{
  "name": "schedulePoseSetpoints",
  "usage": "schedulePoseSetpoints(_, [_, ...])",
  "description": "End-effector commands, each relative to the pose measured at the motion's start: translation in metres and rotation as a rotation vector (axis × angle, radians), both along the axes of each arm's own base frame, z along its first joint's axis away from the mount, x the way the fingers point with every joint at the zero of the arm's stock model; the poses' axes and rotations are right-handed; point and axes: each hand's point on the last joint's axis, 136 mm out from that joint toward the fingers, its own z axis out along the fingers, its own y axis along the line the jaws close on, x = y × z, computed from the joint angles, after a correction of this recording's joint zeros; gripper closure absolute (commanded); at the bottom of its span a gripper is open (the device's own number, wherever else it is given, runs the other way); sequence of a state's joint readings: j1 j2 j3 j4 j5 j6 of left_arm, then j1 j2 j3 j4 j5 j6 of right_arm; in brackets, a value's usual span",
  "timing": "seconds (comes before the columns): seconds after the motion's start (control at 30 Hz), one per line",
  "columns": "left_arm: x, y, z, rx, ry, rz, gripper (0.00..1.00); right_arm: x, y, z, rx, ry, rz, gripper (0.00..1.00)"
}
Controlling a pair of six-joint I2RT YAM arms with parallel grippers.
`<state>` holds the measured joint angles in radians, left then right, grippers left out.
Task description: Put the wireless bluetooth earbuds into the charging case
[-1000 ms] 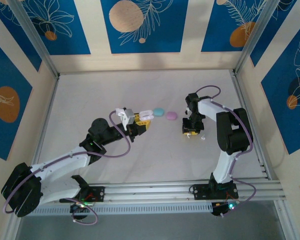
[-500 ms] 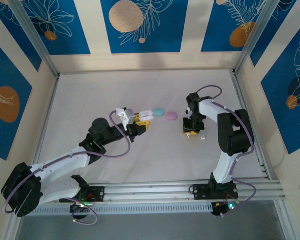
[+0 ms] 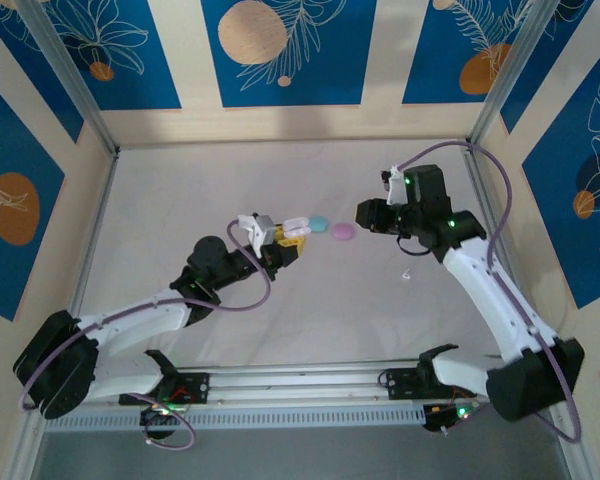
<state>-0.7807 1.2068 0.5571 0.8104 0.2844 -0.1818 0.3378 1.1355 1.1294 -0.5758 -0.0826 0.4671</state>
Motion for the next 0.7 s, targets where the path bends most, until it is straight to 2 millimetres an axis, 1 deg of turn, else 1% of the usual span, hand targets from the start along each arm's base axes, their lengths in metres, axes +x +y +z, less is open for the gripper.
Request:
schedulePoseSetpoints(0.0, [-0.001,-0.007,0.029,-0.097,-0.081,0.032,0.92,-0.013,0.028,0.035,0.133,-0.107,0.044,0.71])
schedulePoseSetpoints(0.07, [0.0,-0.01,0.03,-0.11,-0.104,0.052,0.92,-0.023,0.041,0.055,0.169,-0.179,0.072,0.71])
schedulePoseSetpoints(0.13, [0.001,-0.014,0.031,-0.118,-0.125,0.07,0.92,-0.034,0.054,0.07,0.195,-0.236,0.1,0.71])
schedulePoseSetpoints(0.2, [0.001,-0.017,0.032,-0.126,-0.144,0.082,0.92,-0.045,0.067,0.08,0.218,-0.285,0.133,0.71])
schedulePoseSetpoints(0.27, [0.001,-0.02,0.035,-0.136,-0.16,0.086,0.92,-0.052,0.076,0.085,0.229,-0.32,0.153,0.71])
schedulePoseSetpoints(0.43, [-0.001,-0.025,0.039,-0.147,-0.178,0.084,0.92,-0.06,0.09,0.084,0.219,-0.364,0.183,0.71])
schedulePoseSetpoints(0.67, [-0.004,-0.027,0.041,-0.147,-0.189,0.076,0.92,-0.058,0.095,0.077,0.2,-0.37,0.179,0.71])
